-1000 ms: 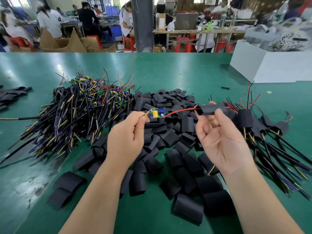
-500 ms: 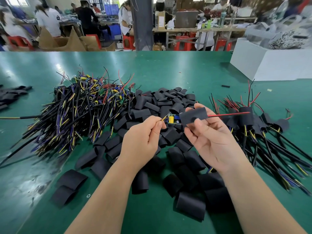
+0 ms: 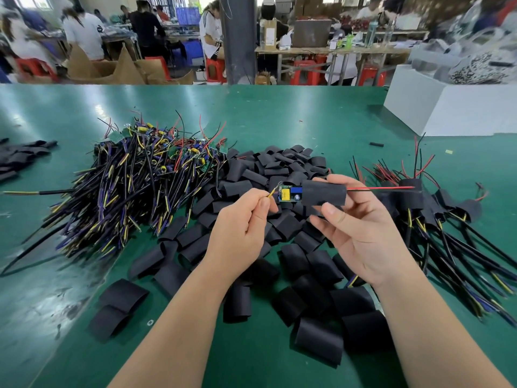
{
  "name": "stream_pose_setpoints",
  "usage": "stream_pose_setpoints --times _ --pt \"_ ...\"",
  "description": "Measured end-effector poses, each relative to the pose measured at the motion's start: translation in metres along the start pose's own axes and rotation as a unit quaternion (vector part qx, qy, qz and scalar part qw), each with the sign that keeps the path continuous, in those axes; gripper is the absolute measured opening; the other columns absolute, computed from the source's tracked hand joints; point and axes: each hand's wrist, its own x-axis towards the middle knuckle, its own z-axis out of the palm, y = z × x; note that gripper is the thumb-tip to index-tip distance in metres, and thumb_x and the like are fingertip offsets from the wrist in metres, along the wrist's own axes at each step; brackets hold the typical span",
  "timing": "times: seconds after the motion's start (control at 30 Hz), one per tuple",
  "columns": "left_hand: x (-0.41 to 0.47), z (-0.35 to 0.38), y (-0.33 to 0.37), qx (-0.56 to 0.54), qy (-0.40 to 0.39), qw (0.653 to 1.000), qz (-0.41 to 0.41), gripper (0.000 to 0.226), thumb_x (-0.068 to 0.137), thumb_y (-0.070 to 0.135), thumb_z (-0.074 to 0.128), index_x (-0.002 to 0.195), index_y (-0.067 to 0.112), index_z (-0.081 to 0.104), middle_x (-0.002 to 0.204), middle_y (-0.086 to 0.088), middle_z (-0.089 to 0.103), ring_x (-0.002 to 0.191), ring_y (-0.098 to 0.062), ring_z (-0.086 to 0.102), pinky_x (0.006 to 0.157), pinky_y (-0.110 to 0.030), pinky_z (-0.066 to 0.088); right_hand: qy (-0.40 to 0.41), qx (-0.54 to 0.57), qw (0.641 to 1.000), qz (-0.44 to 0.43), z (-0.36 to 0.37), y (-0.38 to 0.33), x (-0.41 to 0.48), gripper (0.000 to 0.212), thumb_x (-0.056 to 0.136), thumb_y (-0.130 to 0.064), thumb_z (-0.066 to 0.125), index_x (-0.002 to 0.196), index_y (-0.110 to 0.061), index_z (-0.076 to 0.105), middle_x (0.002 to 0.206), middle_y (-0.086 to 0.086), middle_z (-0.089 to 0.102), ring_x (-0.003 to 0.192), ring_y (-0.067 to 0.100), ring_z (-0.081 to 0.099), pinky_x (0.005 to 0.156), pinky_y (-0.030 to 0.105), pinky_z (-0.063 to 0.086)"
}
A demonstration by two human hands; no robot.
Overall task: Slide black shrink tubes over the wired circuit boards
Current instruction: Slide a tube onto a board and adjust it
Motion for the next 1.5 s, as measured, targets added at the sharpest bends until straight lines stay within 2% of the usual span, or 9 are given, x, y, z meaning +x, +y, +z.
stream_pose_setpoints --times 0.07,0.13,0.4,0.63,0.73,0.87,1.03,1.2,1.5 --pt "0.000 0.000 0.000 -0.004 -0.002 1.000 -0.003 0.023 0.098 0.038 0.034 0.084 0.031 0.052 0.058 -0.005 0.041 0.046 -0.020 0.034 0.045 -0.034 0.029 -0.001 -0.005 1.000 -0.008 -0.001 0.001 0.000 0.042 0.055 -0.017 0.083 0.095 -0.026 0.074 0.091 0.012 0.056 0.090 0.027 0.061 0.073 0.026 0.055" --pt "-0.001 0.000 0.001 -0.001 -0.008 1.000 -0.005 0.022 0.099 0.036 0.035 0.085 0.032 0.052 0.057 -0.005 0.041 0.046 -0.018 0.033 0.045 -0.034 0.028 -0.008 -0.008 1.000 -0.019 -0.002 0.000 -0.001 0.046 0.052 -0.023 0.088 0.096 -0.025 0.074 0.091 0.002 0.071 0.087 0.021 0.068 0.072 0.025 0.055" --pt "-0.002 -0.002 0.001 0.059 -0.024 0.998 0.000 0.019 0.099 0.031 0.038 0.087 0.032 0.053 0.049 0.007 0.037 0.042 -0.011 0.032 0.044 -0.019 0.022 0.060 -0.113 0.990 -0.059 -0.001 0.004 0.000 0.043 0.061 -0.023 0.078 0.101 -0.015 0.068 0.098 0.009 0.074 0.089 0.025 0.071 0.073 0.025 0.055" --pt "-0.002 -0.003 0.007 0.086 -0.046 0.995 0.018 0.022 0.099 0.027 0.040 0.091 0.021 0.059 0.047 0.006 0.036 0.043 -0.015 0.037 0.044 -0.023 0.025 -0.061 -0.093 0.994 -0.014 -0.003 0.000 -0.003 0.033 0.073 -0.012 0.073 0.105 -0.020 0.071 0.116 0.008 0.069 0.101 0.022 0.067 0.080 0.026 0.054" --pt "-0.003 -0.002 0.010 0.074 -0.054 0.996 0.018 0.023 0.099 0.027 0.039 0.093 0.021 0.060 0.047 0.006 0.036 0.043 -0.014 0.035 0.044 -0.025 0.025 -0.018 -0.016 0.999 0.038 0.001 0.002 -0.003 0.027 0.078 -0.011 0.065 0.104 -0.012 0.068 0.111 0.011 0.071 0.095 0.020 0.070 0.074 0.025 0.056" --pt "-0.003 -0.004 0.015 0.120 -0.049 0.991 0.035 0.022 0.098 0.027 0.041 0.100 0.024 0.063 0.047 0.010 0.035 0.044 -0.009 0.035 0.045 -0.019 0.024 0.046 0.026 0.997 0.064 0.007 0.006 -0.004 0.012 0.076 -0.020 0.063 0.072 -0.023 0.074 0.096 0.007 0.075 0.085 0.015 0.073 0.066 0.021 0.056" --pt "-0.003 -0.008 0.019 0.232 -0.047 0.969 0.073 0.021 0.097 0.026 0.046 0.100 0.024 0.067 0.055 0.007 0.048 0.050 -0.014 0.046 0.047 -0.033 0.042 0.105 0.028 0.989 0.098 0.008 0.012 -0.001 0.016 0.068 -0.030 0.072 0.078 -0.018 0.074 0.091 0.009 0.075 0.081 0.015 0.073 0.061 0.019 0.054" --pt "-0.002 -0.007 0.019 0.273 -0.056 0.957 0.084 0.021 0.098 0.025 0.046 0.102 0.023 0.066 0.069 0.001 0.061 0.059 -0.022 0.056 0.050 -0.041 0.046 0.116 0.013 0.989 0.085 0.004 0.014 0.000 0.022 0.067 -0.032 0.074 0.084 -0.017 0.072 0.092 0.009 0.075 0.079 0.014 0.073 0.060 0.019 0.053" --pt "-0.002 -0.006 0.020 0.232 -0.025 0.970 0.071 0.020 0.097 0.023 0.048 0.102 0.026 0.067 0.069 0.006 0.061 0.057 -0.014 0.050 0.049 -0.035 0.044 0.121 0.086 0.980 0.129 0.006 0.019 0.002 0.019 0.072 -0.031 0.070 0.082 -0.017 0.078 0.092 0.008 0.075 0.085 0.015 0.073 0.062 0.019 0.055"
